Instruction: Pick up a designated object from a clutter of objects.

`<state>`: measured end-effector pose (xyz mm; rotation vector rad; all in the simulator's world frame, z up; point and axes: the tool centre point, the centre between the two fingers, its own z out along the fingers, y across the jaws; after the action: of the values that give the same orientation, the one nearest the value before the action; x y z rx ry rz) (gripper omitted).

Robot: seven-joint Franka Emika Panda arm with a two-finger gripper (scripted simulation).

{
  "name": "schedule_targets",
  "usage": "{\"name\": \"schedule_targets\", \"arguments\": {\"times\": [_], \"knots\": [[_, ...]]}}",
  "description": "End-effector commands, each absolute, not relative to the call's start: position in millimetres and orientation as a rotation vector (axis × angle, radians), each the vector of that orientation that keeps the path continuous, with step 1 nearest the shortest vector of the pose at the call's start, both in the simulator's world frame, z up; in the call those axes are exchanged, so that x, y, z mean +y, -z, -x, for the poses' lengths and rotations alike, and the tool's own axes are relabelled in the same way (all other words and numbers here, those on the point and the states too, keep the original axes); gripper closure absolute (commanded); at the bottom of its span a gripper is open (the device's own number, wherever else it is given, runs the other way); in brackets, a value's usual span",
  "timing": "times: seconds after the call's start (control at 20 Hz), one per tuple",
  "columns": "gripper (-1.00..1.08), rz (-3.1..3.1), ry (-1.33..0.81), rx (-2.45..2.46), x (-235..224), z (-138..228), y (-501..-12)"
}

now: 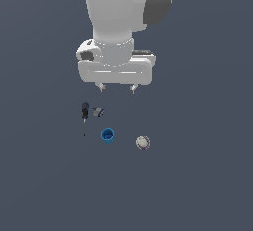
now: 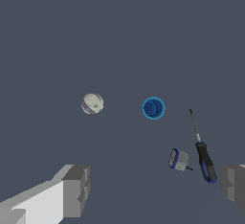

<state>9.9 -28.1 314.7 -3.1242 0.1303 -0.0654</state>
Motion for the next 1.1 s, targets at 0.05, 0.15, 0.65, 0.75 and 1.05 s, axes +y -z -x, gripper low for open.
{"name": "schedule_targets", "arguments": {"times": [0.05,0.15,0.65,0.75,1.05], "knots": [[-0.92,3.126,0.063,0.104,-29.7,-11.9,-309.3],[-0.92,3.128,0.062,0.078,-31.1,-13.9,-304.2],[-0.92,3.133,0.049,-0.153,-44.5,-29.1,-258.0],[-0.92,3.131,0.045,-0.220,-48.4,-32.7,-244.2],[-0.92,3.112,0.031,-0.434,-60.7,-41.2,-199.6]]}}
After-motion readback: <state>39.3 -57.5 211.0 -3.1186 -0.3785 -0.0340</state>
